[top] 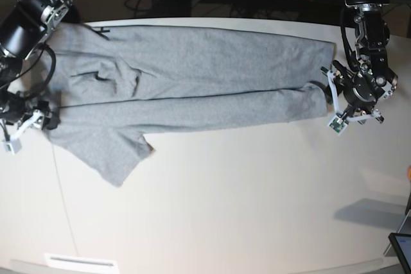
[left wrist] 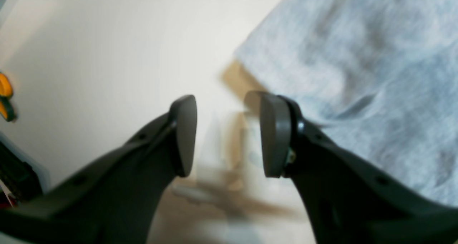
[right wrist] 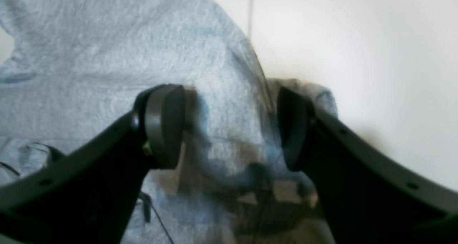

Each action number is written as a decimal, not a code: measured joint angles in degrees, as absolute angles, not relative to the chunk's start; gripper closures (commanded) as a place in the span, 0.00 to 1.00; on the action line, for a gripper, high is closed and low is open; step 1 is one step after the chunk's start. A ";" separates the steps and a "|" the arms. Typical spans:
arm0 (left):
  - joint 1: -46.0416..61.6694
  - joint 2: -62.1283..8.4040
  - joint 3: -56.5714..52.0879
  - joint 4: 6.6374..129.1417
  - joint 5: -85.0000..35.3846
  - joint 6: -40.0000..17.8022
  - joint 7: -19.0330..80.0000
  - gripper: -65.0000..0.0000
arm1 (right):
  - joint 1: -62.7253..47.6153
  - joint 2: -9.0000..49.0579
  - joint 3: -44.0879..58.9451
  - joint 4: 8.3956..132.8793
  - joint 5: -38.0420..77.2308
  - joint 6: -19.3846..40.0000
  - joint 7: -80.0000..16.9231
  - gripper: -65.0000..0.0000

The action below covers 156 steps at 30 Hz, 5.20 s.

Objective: Fold the T-shirt properly
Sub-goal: 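Open both grippers and release the folded hem, then move the right gripper to the sleeve end of the shirt, then grasp the sleeve end with the right gripper and tuck it inward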

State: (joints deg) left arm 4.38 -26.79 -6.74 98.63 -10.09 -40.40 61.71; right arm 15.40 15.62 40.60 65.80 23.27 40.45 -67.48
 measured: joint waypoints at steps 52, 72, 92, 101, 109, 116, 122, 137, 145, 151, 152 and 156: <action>3.66 -17.65 -28.14 111.39 -9.34 -40.47 61.71 0.50 | 37.85 13.93 9.17 39.20 20.64 39.66 -49.28 0.37; 3.68 -17.37 -27.99 111.37 -9.43 -40.42 61.71 0.50 | 39.33 14.17 9.26 30.00 16.10 39.64 -40.73 0.38; 3.64 -17.47 -27.70 111.35 -9.45 -40.42 61.71 0.50 | 38.54 12.71 9.52 32.62 15.94 39.64 -46.59 1.00; 3.14 -17.63 -27.59 111.26 -9.41 -40.40 61.69 0.50 | 30.26 11.94 13.76 50.72 15.40 39.66 -58.26 1.00; 0.78 -17.69 -27.62 105.75 -9.30 -40.40 61.67 0.50 | 23.18 12.27 20.05 66.04 15.14 39.62 -68.10 1.00; -0.86 -17.47 -27.55 103.53 -9.67 -40.40 61.69 0.50 | 18.20 12.10 20.78 77.62 15.20 39.64 -73.93 1.00; -1.54 -17.47 -27.51 100.51 -9.13 -40.40 58.65 0.50 | 14.96 10.81 20.78 85.03 15.64 39.64 -76.49 1.00; -2.04 -17.65 -27.33 94.76 -9.39 -40.40 56.97 0.50 | 4.36 9.43 20.75 98.54 15.66 39.66 -76.62 1.00; -1.52 -17.78 -20.82 94.74 -9.13 -40.38 53.98 0.50 | -0.64 9.45 20.75 104.71 15.64 39.66 -76.64 1.00; -1.76 -17.72 -18.52 94.74 -9.26 -40.42 53.93 0.50 | -3.44 9.43 20.73 106.00 15.66 39.66 -76.64 1.00; -1.83 -17.74 -18.52 94.74 -9.23 -40.42 53.93 0.50 | -3.97 9.45 20.73 106.04 15.68 39.66 -76.53 1.00; -1.91 -17.80 -18.63 94.41 -9.26 -40.40 53.93 0.50 | -5.08 9.37 20.73 106.04 15.88 39.66 -76.60 1.00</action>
State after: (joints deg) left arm -1.91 -17.80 -18.63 94.41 -9.26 -40.40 53.93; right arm -5.08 9.37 20.73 106.04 15.88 39.66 -76.60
